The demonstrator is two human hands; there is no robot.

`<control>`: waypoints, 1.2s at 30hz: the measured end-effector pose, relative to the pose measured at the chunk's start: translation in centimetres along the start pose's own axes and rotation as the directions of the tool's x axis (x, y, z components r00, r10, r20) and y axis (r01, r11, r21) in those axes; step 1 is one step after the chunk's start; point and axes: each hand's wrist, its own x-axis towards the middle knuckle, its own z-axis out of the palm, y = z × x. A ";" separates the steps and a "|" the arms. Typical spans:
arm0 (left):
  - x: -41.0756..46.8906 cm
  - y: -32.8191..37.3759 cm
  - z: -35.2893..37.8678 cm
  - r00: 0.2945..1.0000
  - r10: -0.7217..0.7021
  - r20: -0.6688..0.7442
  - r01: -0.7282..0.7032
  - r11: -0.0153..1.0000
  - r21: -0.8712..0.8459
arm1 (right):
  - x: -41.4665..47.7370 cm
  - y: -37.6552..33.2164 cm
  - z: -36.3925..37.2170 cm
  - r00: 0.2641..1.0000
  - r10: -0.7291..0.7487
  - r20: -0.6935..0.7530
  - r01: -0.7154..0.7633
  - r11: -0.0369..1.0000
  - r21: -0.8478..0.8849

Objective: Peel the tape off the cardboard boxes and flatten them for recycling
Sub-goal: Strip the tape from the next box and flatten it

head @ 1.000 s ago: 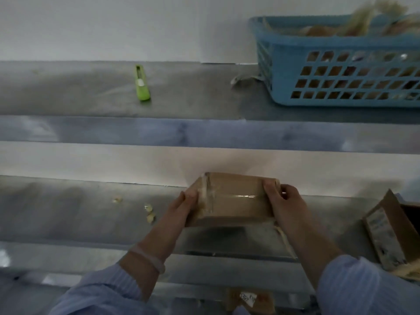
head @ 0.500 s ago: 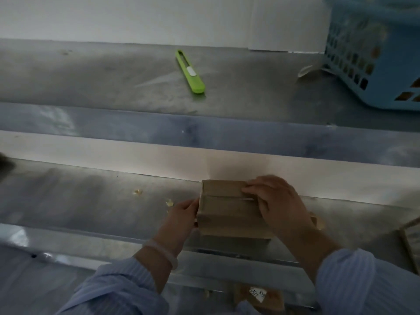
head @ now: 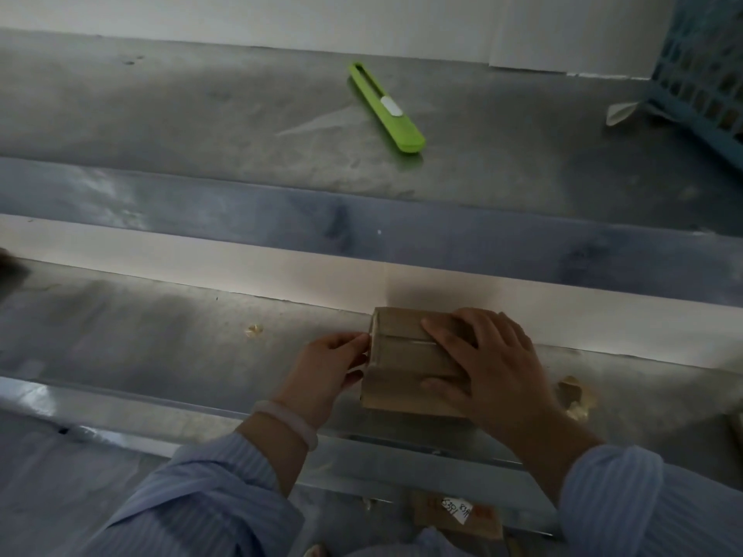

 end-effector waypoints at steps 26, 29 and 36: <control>-1.2 1.1 -0.3 0.991 0.082 0.102 -0.070 0.991 -0.116 | -1.8 0.0 1.2 0.994 0.086 -0.069 -0.078 0.990 0.120; -1.3 0.8 -0.7 0.995 0.048 0.091 -0.036 0.991 -0.125 | -2.1 -0.1 1.5 0.991 0.095 -0.089 -0.084 0.989 0.124; -2.1 -0.1 -0.8 0.981 -0.032 0.190 0.022 0.998 0.057 | -2.0 0.0 1.8 0.991 0.112 -0.079 -0.101 0.986 0.133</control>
